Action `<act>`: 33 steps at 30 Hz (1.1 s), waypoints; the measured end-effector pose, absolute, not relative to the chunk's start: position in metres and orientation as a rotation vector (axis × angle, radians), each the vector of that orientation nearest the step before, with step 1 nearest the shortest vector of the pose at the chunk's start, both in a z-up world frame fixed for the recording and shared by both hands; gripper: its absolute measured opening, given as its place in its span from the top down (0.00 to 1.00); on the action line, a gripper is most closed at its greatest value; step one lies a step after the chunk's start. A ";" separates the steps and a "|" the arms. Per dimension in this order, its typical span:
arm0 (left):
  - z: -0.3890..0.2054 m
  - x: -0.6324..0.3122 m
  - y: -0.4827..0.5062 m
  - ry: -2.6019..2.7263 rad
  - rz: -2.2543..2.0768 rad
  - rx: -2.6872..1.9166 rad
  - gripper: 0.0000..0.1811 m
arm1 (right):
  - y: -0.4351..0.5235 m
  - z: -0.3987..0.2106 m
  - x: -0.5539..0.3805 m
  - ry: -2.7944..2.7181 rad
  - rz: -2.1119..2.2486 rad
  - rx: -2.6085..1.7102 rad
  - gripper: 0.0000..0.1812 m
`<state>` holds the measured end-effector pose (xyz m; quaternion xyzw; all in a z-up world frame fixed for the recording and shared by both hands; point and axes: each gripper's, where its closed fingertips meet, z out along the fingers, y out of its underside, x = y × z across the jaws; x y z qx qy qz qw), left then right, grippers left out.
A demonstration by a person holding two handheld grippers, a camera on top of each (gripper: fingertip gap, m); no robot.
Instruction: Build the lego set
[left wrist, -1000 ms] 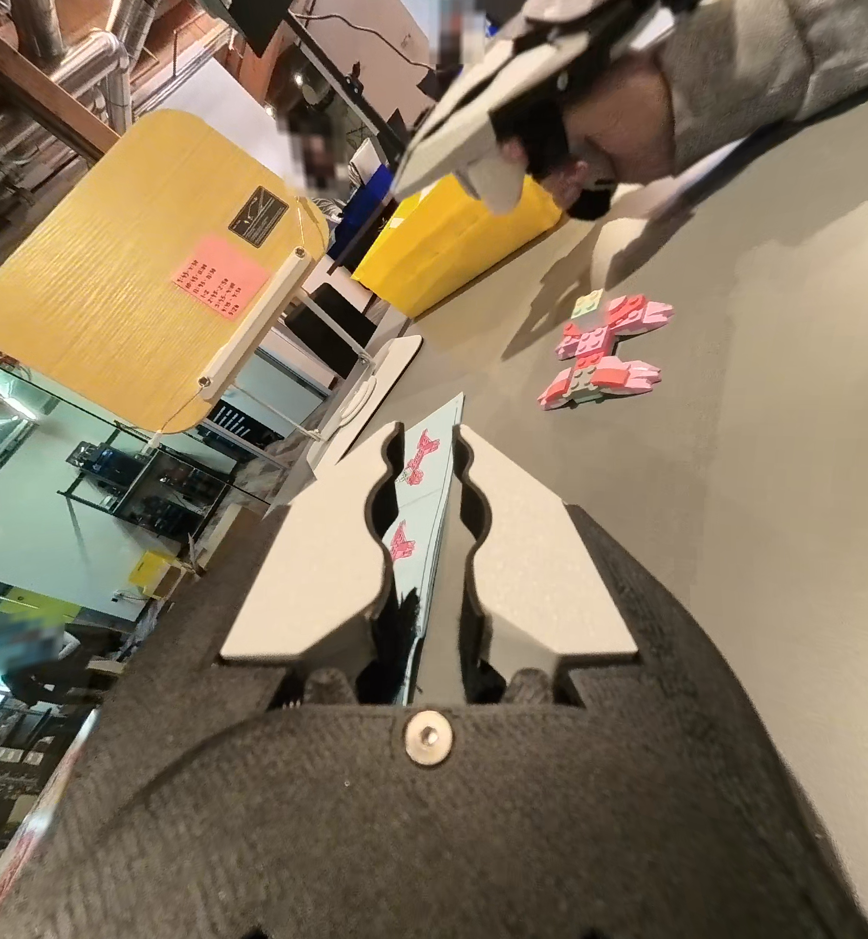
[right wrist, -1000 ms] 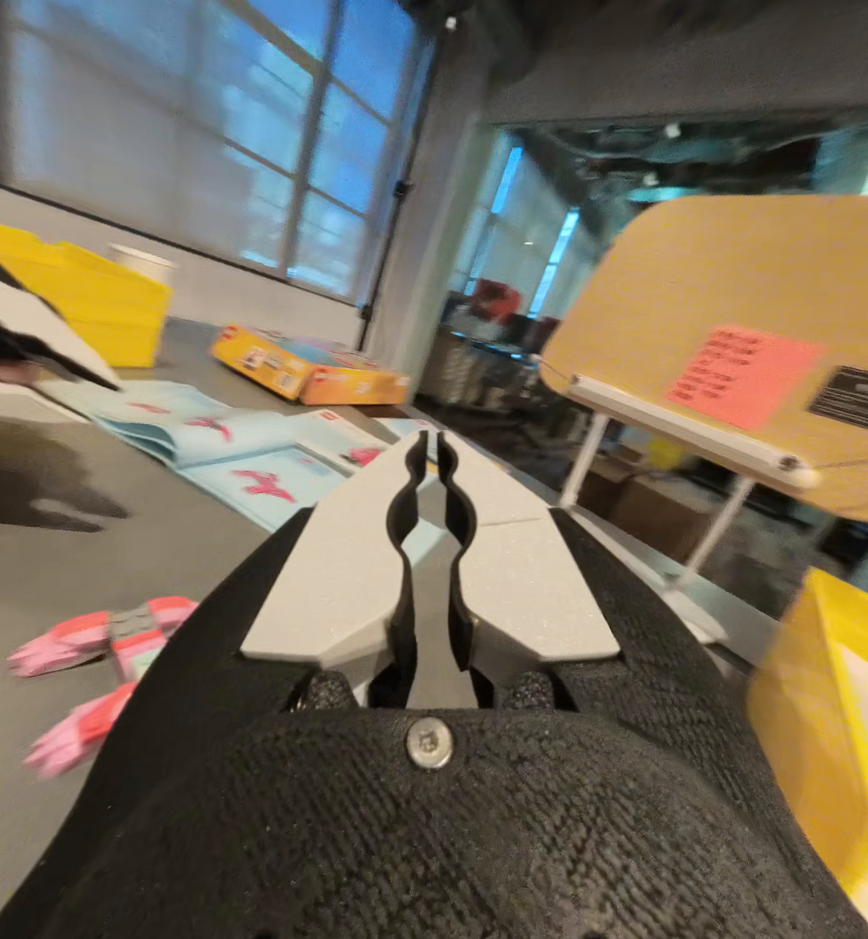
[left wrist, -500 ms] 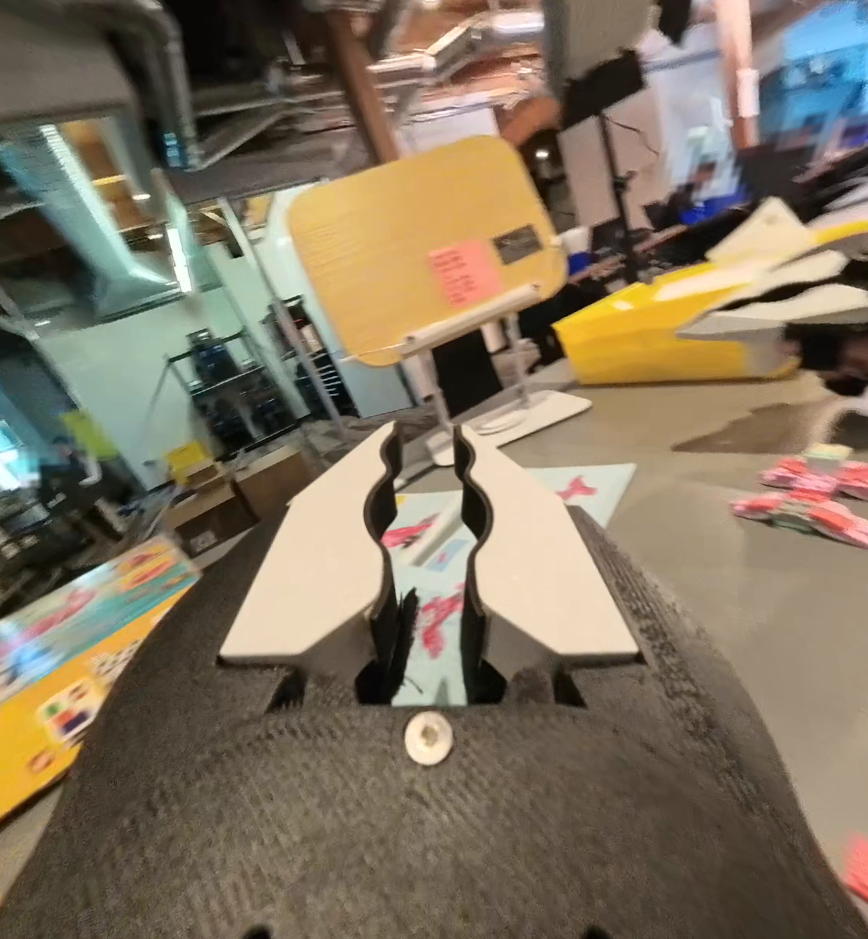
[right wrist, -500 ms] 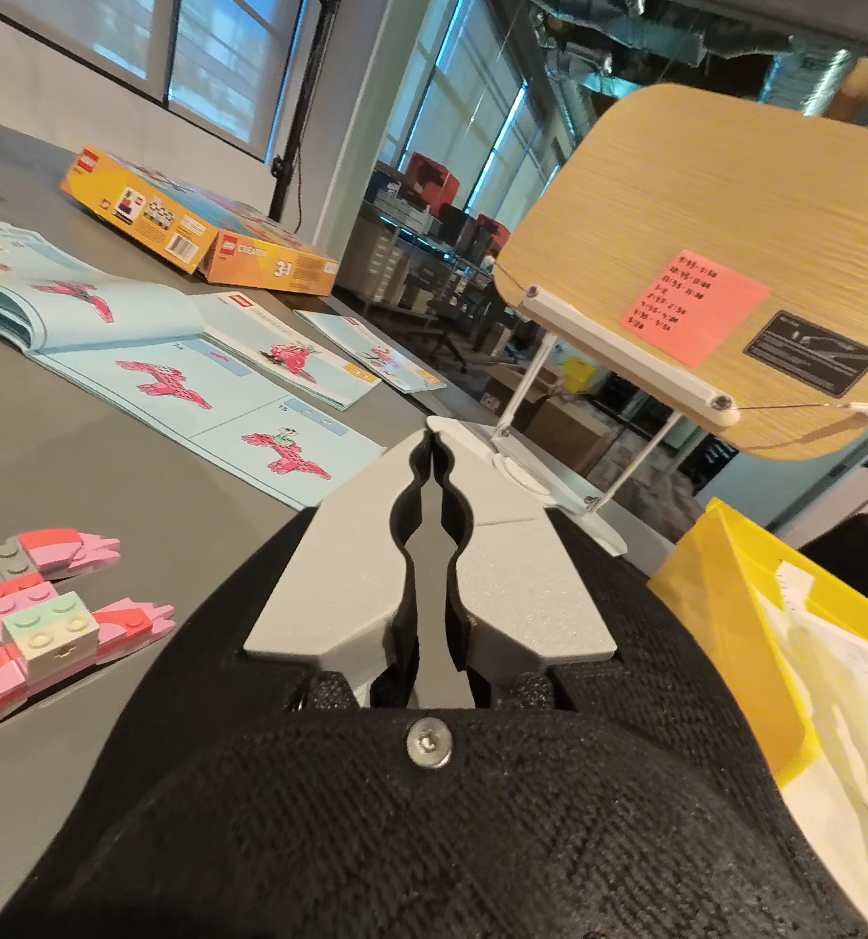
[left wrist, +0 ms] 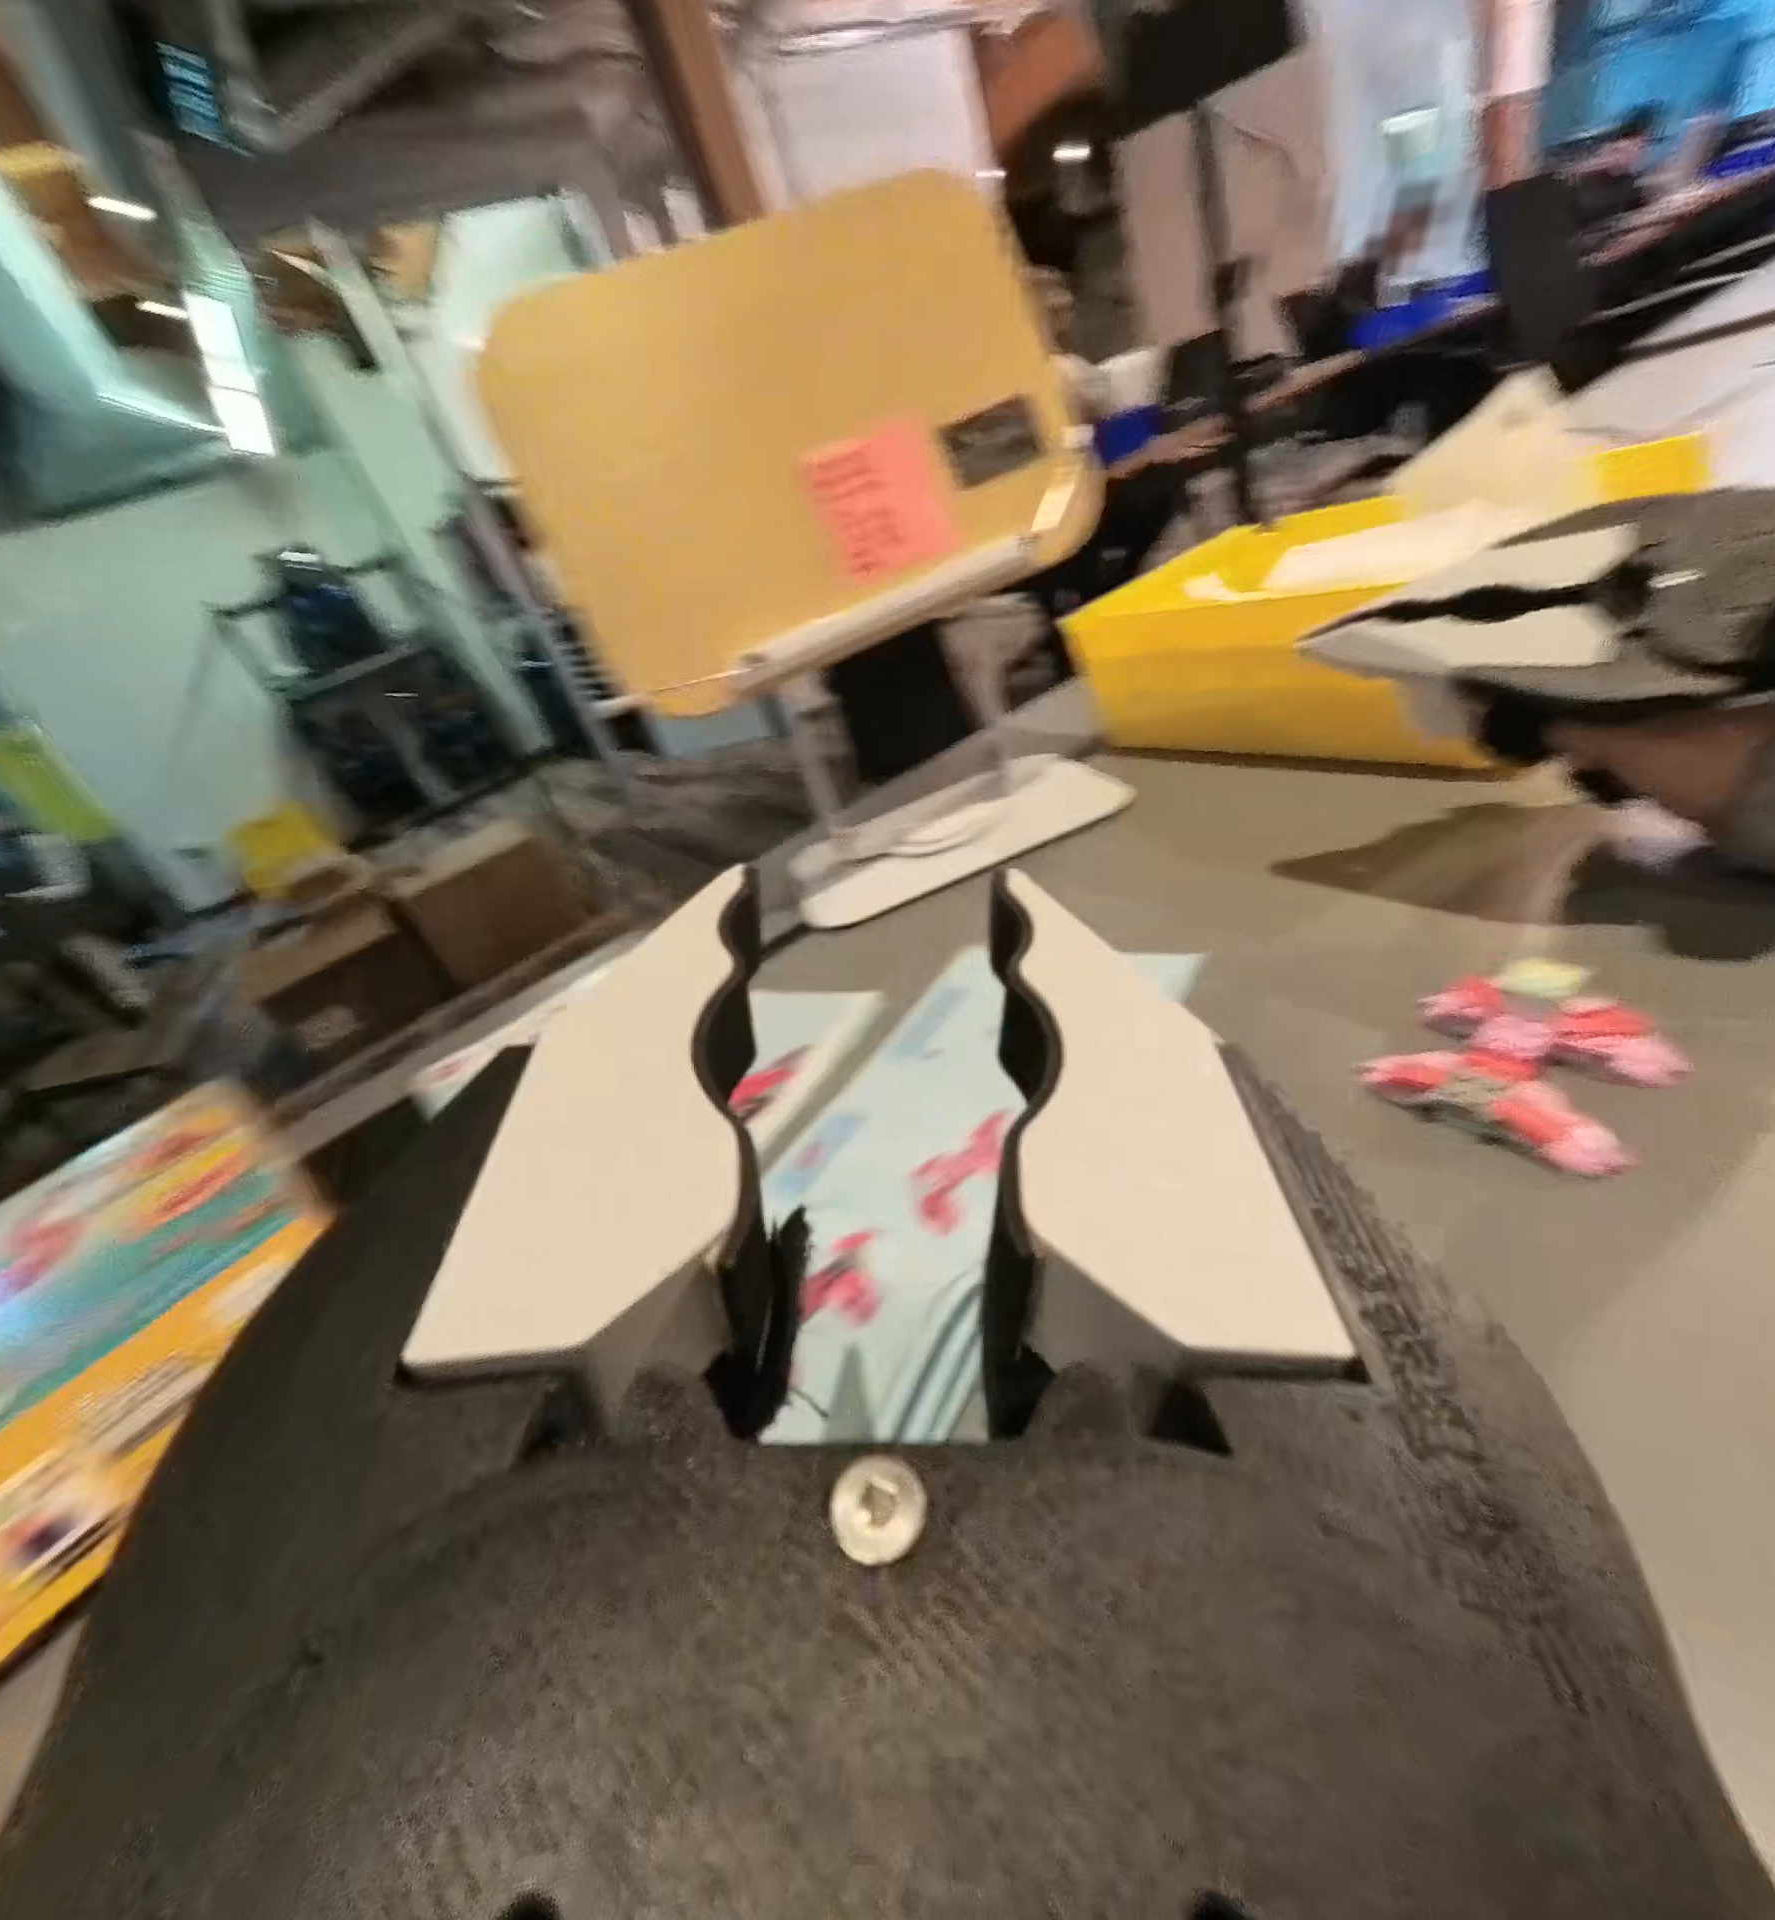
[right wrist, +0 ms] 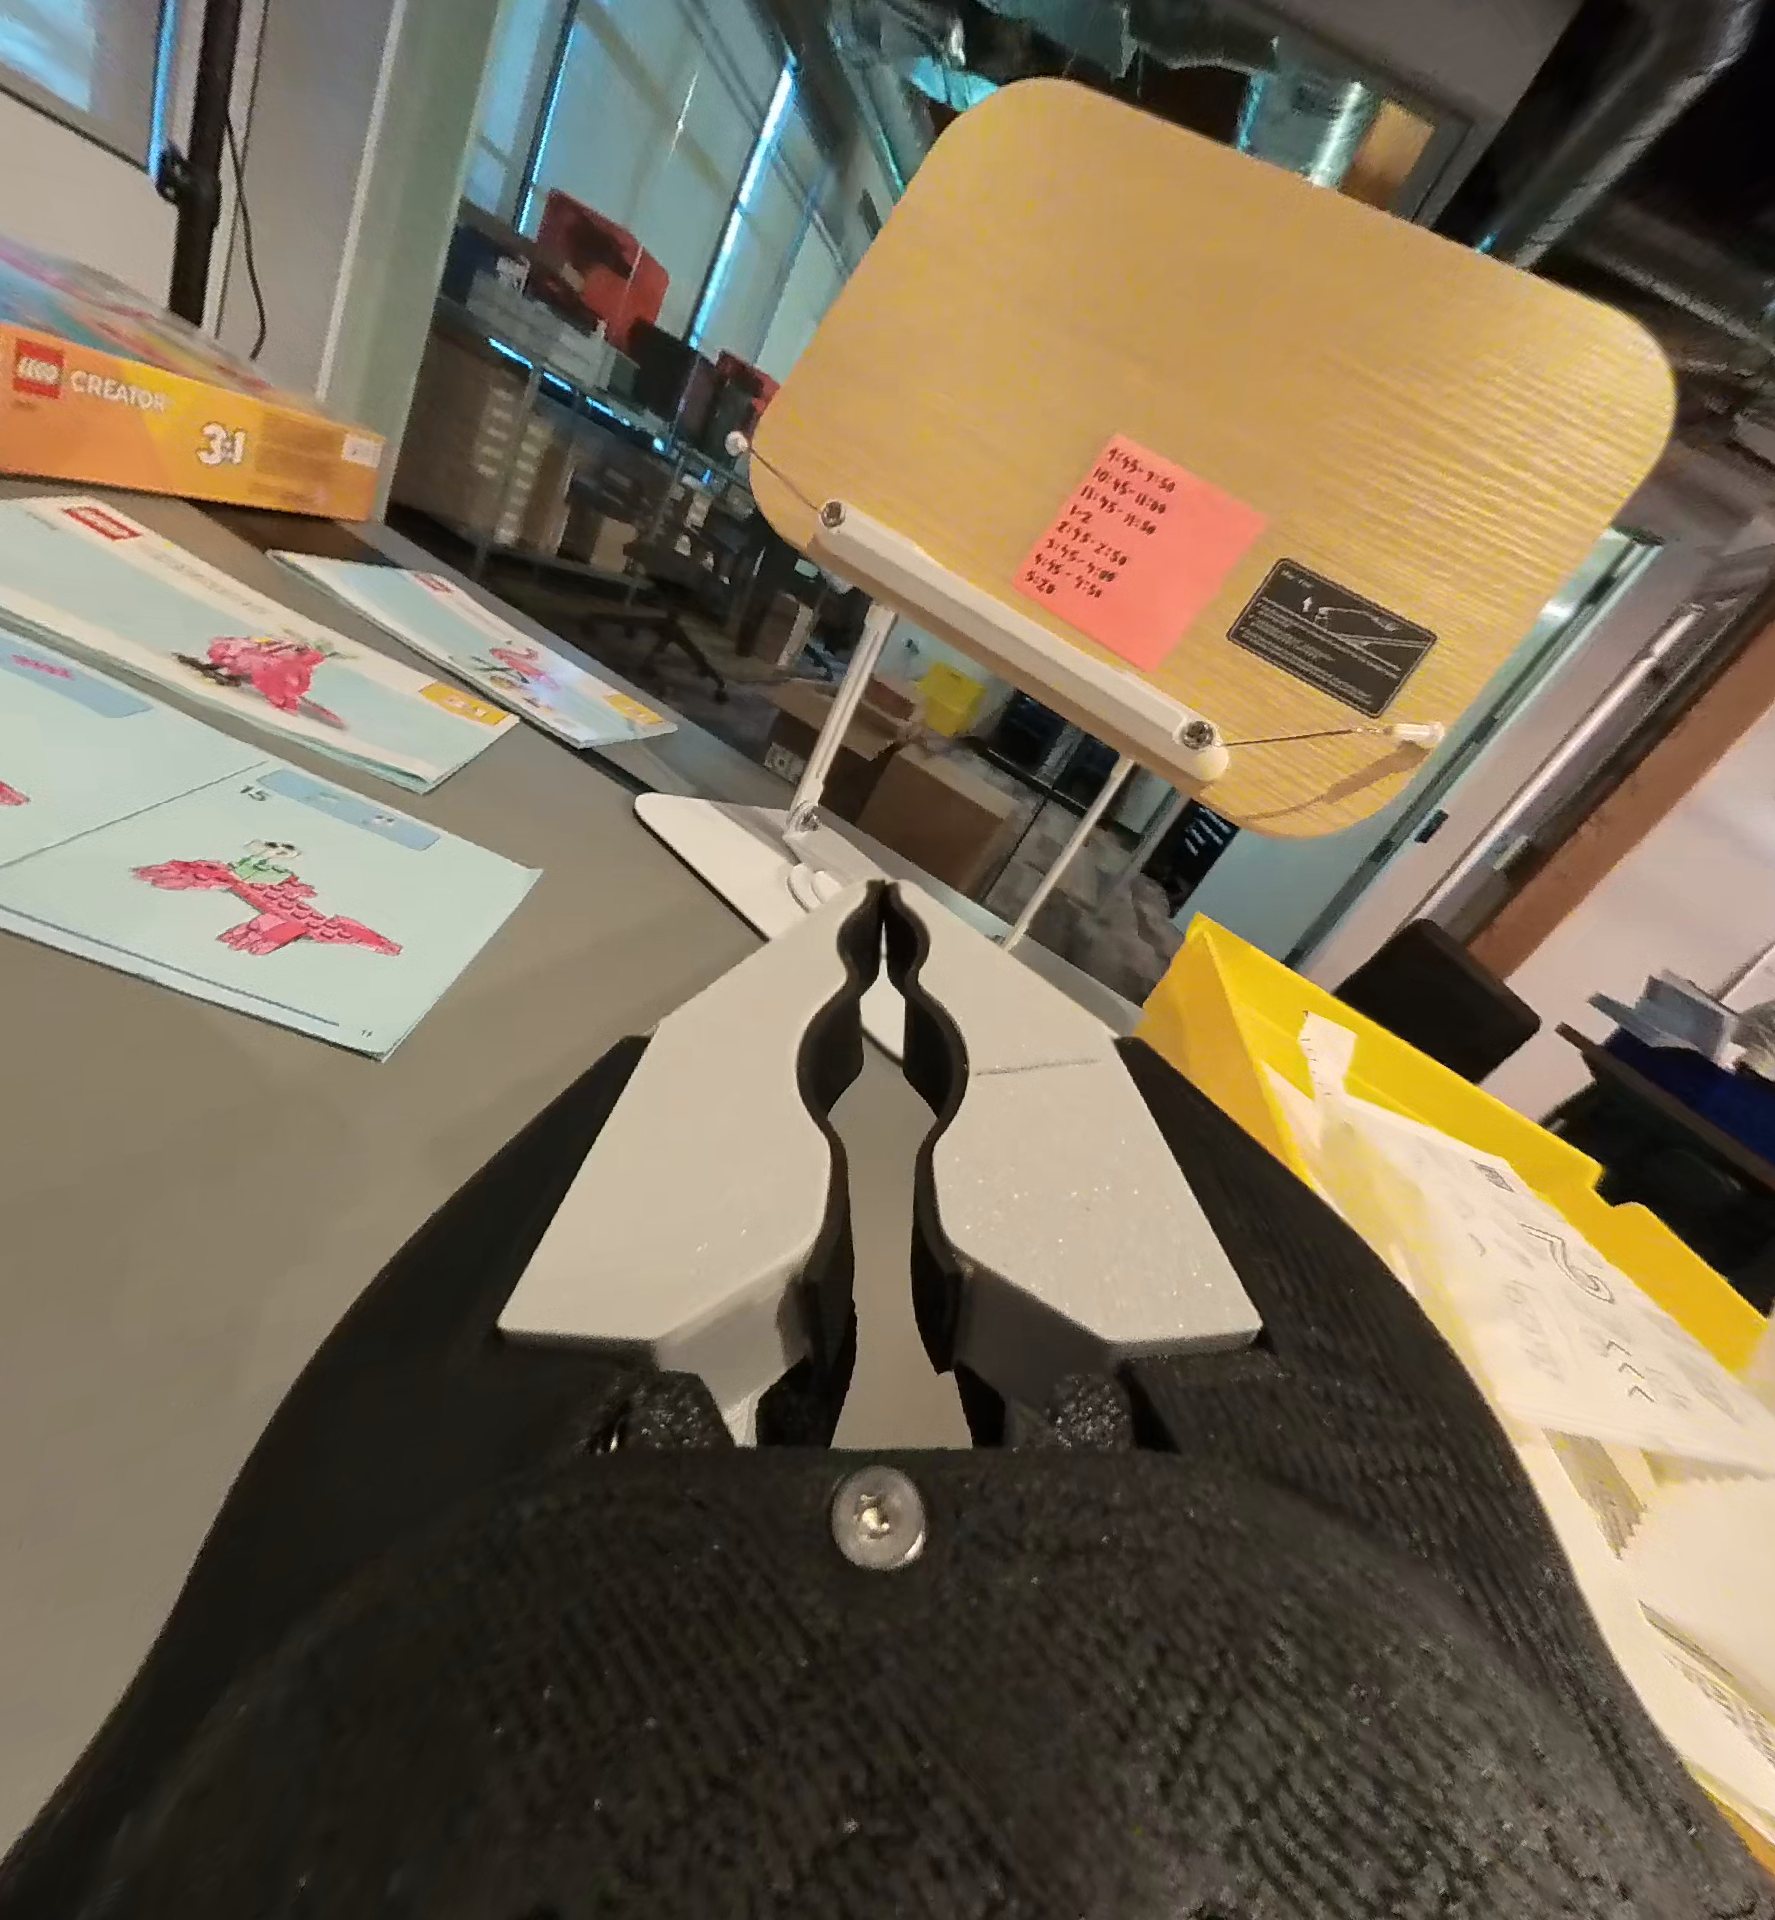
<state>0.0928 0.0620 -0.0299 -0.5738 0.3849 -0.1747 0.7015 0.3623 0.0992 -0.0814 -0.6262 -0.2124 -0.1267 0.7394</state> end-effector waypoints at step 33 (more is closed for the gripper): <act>-0.193 0.279 0.136 1.400 -0.616 -2.018 0.83 | 0.092 -0.078 0.358 -0.471 -0.107 -1.350 1.00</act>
